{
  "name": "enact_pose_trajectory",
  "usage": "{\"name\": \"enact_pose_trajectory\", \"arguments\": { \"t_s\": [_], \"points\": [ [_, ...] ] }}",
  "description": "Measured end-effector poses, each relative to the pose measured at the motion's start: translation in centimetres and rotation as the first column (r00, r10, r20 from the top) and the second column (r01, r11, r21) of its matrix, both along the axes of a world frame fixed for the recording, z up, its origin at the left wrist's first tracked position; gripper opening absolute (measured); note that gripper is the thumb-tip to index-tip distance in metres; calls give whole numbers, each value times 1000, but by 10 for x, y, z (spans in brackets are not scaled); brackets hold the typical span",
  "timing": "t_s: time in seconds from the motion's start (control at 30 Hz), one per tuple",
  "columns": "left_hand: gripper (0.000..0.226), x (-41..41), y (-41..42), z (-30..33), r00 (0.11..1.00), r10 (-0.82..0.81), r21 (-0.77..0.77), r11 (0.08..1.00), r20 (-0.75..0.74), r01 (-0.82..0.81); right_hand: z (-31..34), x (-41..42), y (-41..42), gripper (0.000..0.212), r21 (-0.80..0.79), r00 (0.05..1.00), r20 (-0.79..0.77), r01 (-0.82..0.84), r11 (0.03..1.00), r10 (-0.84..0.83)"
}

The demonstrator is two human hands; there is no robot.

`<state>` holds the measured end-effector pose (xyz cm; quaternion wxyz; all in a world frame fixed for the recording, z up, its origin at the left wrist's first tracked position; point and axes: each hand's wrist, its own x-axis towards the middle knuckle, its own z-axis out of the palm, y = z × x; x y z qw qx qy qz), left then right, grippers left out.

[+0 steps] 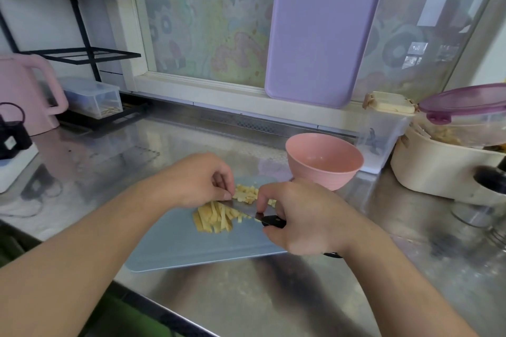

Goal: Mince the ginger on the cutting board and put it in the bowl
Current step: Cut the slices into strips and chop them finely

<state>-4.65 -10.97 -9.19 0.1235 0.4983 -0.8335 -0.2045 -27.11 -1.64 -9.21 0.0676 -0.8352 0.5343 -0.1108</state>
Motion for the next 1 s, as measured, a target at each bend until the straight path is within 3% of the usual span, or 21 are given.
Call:
{"name": "enact_pose_trajectory", "arguments": {
  "t_s": [0.23,0.33,0.4,0.5,0.63,0.77,0.87,1.0],
  "points": [
    [8,-23,-10,-14,999,37,-81,996,11,-36,2,-4,0,18,56,1000,26,15,998,-17],
    [8,-25,-10,-7,993,39,-101,994,-109,-51,2,-5,-1,19,55,999,41,20,998,-23],
    [10,-24,-9,-1,981,-11,-19,1000,-196,7,1,-5,-1,19,43,999,47,21,999,-23],
    [11,-30,-3,-1,992,-104,57,992,-71,108,1,-4,0,19,51,999,42,16,999,-18],
    [9,-40,-4,-11,999,-43,-77,996,16,45,3,-1,2,18,65,999,43,1,998,-4],
    [8,-41,-7,-7,999,-14,-150,989,-51,7,5,-5,1,17,94,996,84,23,995,-31],
    [6,-36,-8,5,978,-50,-4,999,-202,50,6,-8,2,17,95,994,101,24,995,-34],
    [13,-38,-3,7,985,-159,106,980,-62,165,7,-6,3,19,93,994,104,16,996,-26]
  ]
}}
